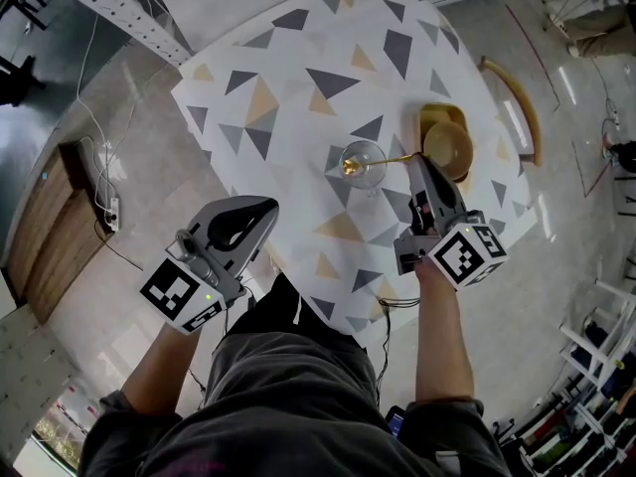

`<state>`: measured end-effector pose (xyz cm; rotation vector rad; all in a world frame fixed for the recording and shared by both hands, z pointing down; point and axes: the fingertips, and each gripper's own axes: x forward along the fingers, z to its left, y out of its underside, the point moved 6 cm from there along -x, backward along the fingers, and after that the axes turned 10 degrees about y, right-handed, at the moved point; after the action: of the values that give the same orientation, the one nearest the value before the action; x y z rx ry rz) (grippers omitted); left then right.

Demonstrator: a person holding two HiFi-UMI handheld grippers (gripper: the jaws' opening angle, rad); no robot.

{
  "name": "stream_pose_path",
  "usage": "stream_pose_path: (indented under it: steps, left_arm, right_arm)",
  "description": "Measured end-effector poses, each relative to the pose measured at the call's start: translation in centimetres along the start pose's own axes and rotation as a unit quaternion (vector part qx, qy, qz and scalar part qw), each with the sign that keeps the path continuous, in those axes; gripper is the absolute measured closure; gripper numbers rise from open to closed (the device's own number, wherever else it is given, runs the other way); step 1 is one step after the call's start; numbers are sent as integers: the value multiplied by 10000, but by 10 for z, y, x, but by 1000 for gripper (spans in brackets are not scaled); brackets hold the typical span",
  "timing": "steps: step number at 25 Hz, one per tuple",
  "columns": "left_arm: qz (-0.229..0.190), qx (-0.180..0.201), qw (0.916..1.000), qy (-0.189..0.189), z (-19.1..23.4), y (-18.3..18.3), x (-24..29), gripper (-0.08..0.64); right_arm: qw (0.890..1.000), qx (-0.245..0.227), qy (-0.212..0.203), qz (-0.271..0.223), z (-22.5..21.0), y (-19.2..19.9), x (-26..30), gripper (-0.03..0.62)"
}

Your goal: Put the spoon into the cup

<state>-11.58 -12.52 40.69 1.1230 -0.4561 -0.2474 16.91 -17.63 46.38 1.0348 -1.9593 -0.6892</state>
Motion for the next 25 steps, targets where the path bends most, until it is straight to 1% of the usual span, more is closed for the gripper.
stream_pose_path:
  steps: [11, 25]
  left_arm:
    - [42, -36, 10000, -32, 3, 4, -4, 545]
    - [55, -47, 10000, -42, 2, 6, -6, 545]
  right_arm:
    - [9996, -259, 50, 102, 1, 12, 10, 568]
    - [9993, -310, 165, 131, -1, 18, 15, 568]
